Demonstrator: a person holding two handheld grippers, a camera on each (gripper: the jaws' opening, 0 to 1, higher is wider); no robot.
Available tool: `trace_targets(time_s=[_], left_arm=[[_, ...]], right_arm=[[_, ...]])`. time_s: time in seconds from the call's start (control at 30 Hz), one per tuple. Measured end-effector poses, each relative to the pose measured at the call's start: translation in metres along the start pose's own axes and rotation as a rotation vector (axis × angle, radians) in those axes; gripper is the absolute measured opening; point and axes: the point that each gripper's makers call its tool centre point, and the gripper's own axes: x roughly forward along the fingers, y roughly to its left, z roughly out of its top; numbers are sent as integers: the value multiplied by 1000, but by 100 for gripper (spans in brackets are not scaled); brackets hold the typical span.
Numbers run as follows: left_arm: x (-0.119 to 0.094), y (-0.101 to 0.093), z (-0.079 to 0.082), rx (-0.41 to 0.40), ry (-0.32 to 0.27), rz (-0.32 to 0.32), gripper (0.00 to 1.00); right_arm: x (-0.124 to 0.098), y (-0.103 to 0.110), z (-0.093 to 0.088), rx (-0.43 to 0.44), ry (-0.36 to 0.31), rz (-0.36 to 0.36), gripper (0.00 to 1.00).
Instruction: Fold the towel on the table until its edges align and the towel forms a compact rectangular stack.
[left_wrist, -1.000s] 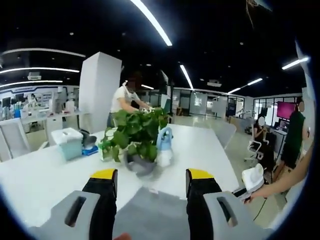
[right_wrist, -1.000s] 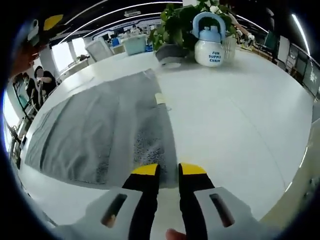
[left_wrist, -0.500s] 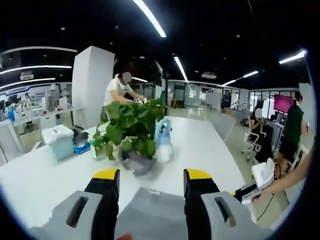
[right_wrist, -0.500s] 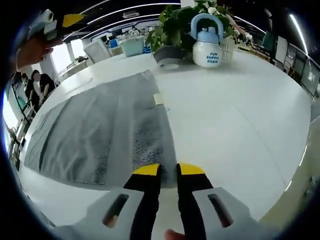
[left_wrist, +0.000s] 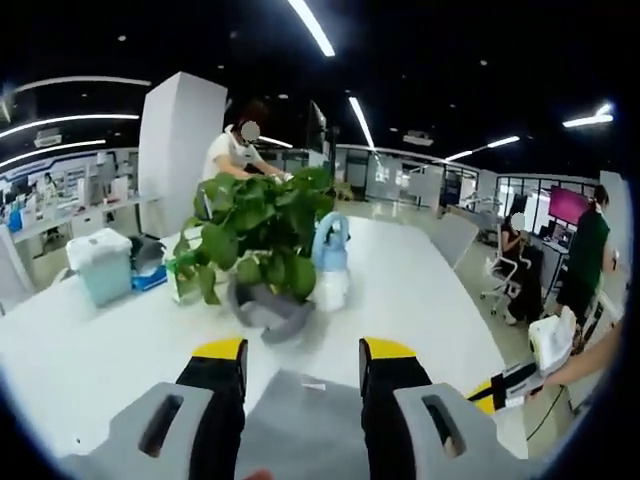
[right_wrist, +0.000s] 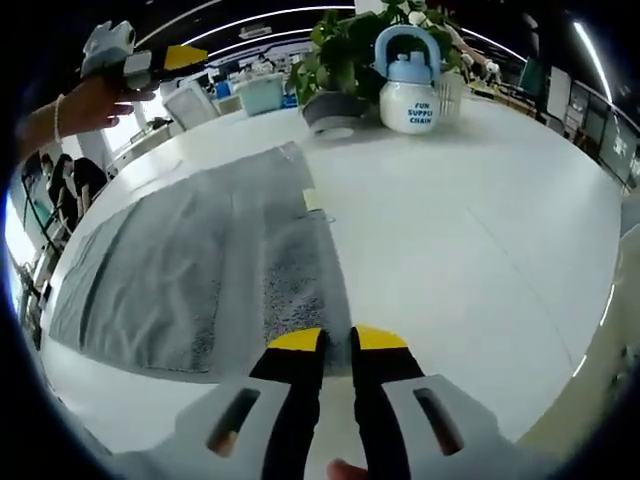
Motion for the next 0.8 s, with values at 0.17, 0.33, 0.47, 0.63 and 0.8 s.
trace_targets(time_s=[0.17,0.33,0.47,0.63,0.8], left_arm=[[18,3,-11,4,23,-2,47],[31,7,-17,-8,28,2,46],[40,10,-23,-11,42,11,44],[51,11,-34,-43,64,16,44],[65,11,-48,-42,90,25,41]], right_arm=[[1,1,-1,-6,12,3,8],[1,0,-2,-23,18,3,7],[1,-1,-3,-20,15,0,7],[0,-3,-4,1,6,8,6],[-1,-3,-4,22,-3,11,5]])
